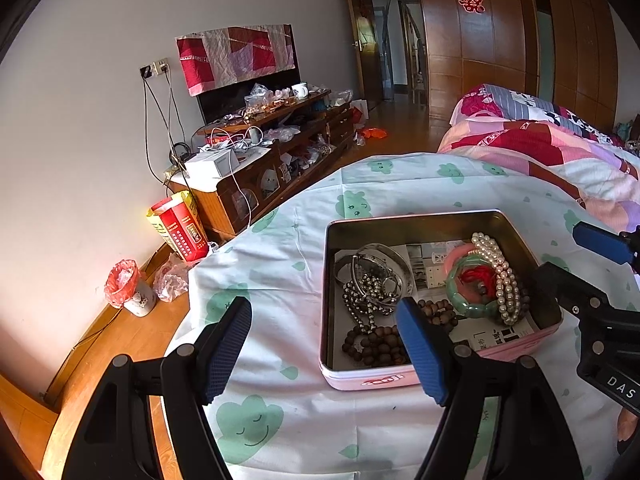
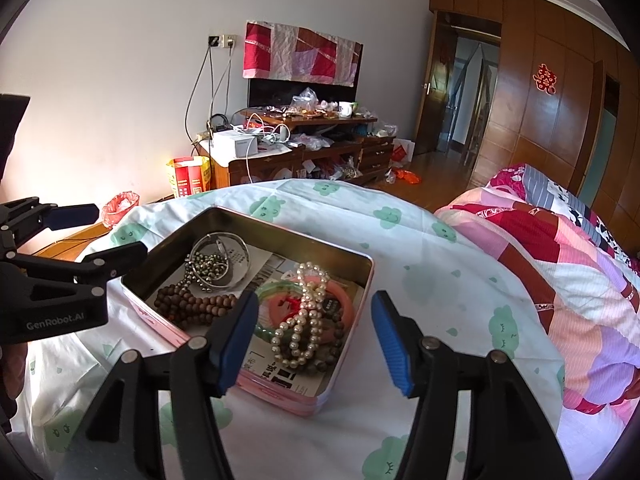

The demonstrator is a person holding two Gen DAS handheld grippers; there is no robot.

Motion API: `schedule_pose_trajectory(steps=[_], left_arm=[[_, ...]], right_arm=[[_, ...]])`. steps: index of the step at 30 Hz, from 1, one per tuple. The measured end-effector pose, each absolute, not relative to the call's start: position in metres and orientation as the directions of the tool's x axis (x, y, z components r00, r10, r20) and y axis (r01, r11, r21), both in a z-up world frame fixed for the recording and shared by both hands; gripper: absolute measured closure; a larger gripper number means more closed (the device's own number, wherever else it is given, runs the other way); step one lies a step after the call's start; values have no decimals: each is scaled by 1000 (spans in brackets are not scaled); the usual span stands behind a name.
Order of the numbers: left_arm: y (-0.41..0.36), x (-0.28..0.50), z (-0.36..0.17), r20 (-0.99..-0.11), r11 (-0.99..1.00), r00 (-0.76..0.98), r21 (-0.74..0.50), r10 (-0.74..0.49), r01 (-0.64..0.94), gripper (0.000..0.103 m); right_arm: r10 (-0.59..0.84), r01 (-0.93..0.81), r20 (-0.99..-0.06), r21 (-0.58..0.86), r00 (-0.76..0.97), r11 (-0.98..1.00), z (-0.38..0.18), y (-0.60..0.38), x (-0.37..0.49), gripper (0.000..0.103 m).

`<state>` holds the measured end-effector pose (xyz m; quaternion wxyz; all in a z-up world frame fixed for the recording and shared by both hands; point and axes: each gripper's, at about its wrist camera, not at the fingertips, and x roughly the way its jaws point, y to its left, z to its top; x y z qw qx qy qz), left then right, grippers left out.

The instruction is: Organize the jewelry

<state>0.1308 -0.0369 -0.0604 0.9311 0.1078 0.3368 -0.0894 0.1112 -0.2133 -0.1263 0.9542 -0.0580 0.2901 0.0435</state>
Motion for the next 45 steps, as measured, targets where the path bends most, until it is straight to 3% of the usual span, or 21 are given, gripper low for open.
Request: schedule_pose_trajectory(steps=[10, 45], left_arm=[[-38, 131, -60, -647, 961, 757, 141, -92, 238, 28], [-43, 131, -61, -635, 958, 769, 176, -66, 228, 27]], right_arm=[[52, -121, -551, -90, 833, 988, -124, -214, 111, 38], [42, -107, -539, -89, 841, 990, -125, -216, 107, 36]])
